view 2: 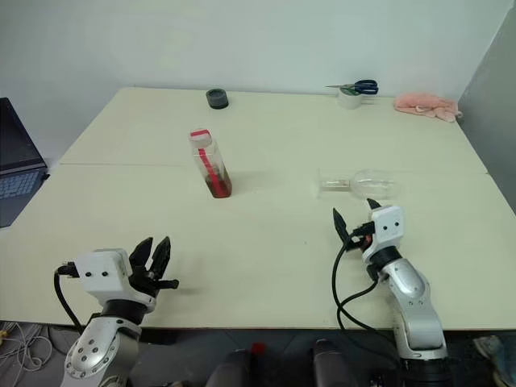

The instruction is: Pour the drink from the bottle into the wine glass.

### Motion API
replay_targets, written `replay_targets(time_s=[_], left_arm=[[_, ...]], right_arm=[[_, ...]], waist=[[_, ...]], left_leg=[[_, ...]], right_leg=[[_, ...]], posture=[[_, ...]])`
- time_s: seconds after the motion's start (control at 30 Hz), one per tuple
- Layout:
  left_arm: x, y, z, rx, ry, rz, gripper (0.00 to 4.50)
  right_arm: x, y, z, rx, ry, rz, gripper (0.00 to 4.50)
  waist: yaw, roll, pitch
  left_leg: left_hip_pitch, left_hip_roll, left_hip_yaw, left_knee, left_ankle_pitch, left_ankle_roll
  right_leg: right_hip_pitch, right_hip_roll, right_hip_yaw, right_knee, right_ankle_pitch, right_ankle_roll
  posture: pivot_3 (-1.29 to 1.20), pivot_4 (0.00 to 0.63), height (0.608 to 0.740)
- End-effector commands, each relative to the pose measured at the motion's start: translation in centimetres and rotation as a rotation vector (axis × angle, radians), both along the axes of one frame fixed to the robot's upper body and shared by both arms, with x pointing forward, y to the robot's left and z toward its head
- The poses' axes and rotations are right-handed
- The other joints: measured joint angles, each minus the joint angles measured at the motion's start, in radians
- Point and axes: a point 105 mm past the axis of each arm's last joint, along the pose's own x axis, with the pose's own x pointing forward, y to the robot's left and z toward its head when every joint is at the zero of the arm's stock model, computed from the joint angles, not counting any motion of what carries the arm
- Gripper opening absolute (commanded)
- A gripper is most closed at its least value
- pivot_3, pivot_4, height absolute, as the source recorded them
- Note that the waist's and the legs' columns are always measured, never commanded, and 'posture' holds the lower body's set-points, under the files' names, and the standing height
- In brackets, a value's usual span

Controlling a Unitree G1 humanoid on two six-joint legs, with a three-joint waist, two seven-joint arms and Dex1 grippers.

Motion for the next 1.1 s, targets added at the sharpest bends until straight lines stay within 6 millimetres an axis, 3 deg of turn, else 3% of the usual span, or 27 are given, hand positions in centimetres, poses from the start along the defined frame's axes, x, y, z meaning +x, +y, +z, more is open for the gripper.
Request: replay_targets(time_s=[0.03, 0.23, 0.3, 0.37, 0.47, 0.57, 0.77, 0.97, 1.1], left_arm=[[0.0, -0.3, 1.3, 0.023, -0.045, -0.018, 1.49], [0.6, -0.6, 1.2, 0.003, -0.055, -0.017, 1.49], [1.4, -0.5, 1.2, 0.022, -0.054, 0.009, 1.49], [3.0, -0.3, 1.5, 0.053, -0.05, 0.077, 1.49], [5.5, -0.8, 3.2, 0.013, -0.083, 0.135, 1.49], [7.9, -2.5, 4.8, -0.006, -0.103, 0.112, 1.49], [11.0, -4.4, 5.9, -0.02, -0.123, 0.052, 1.49], [12.4, -5.7, 7.3, -0.045, -0.178, -0.007, 1.49], [12.4, -6.5, 7.5, -0.041, -0.189, -0.041, 2.67]], right_arm=[[-0.2, -0.1, 1.7, 0.004, -0.058, 0.006, 4.46], [0.0, 0.1, 1.7, -0.015, -0.056, 0.028, 4.46], [0.0, 1.8, 2.2, -0.06, -0.073, 0.146, 4.46], [-0.1, 5.3, 3.8, -0.139, -0.106, 0.398, 4.46], [0.4, 7.7, 6.2, -0.161, -0.122, 0.592, 4.46], [0.6, 9.5, 7.2, -0.2, -0.095, 0.745, 4.46], [1.4, 11.2, 8.0, -0.204, -0.096, 0.811, 4.46], [1.6, 12.2, 8.5, -0.204, -0.119, 0.836, 4.46], [1.6, 12.2, 8.4, -0.209, -0.12, 0.835, 4.5]], waist=[[0.0, 0.0, 0.0], [0.0, 0.0, 0.0], [0.0, 0.0, 0.0], [-0.003, 0.0, 0.0], [-0.002, 0.0, 0.0], [0.006, -0.001, 0.0], [0.016, -0.001, 0.0], [0.017, -0.001, 0.0], [0.018, -0.001, 0.0]], left_leg=[[0.0, 0.0, 0.0, 0.0, 0.0, 0.0], [0.0, 0.0, 0.0, 0.0, 0.0, 0.0], [0.0, 0.0, 0.0, 0.0, 0.0, 0.0], [0.001, 0.0, 0.0, 0.0, 0.0, 0.0], [0.001, 0.0, 0.0, 0.001, 0.0, 0.0], [-0.001, 0.0, -0.003, 0.001, 0.0, 0.0], [-0.003, -0.002, -0.005, 0.001, 0.0, 0.0], [-0.003, -0.002, -0.006, 0.001, 0.0, 0.0], [-0.004, -0.002, -0.006, 0.001, 0.0, 0.0]], right_leg=[[0.0, 0.0, 0.0, 0.0, 0.0, 0.0], [0.0, 0.0, 0.0, 0.0, 0.0, 0.0], [0.0, 0.0, 0.0, 0.0, 0.0, 0.0], [0.001, 0.0, 0.0, 0.0, 0.0, 0.0], [0.001, 0.002, 0.0, 0.001, 0.002, 0.001], [0.001, 0.002, -0.003, 0.0, 0.002, 0.0], [0.0, -0.002, -0.006, -0.001, 0.005, -0.005], [0.0, -0.002, -0.008, 0.0, 0.005, -0.005], [0.0, -0.002, -0.007, 0.0, 0.005, -0.005]], posture=[[0.0, 0.15, 0.74], [0.0, 0.15, 0.74], [0.0, 0.15, 0.74], [0.0, 0.15, 0.74], [0.0, 0.15, 0.74], [0.0, 0.15, 0.74], [0.0, 0.15, 0.74], [0.0, 0.15, 0.74], [0.0, 0.15, 0.74]])
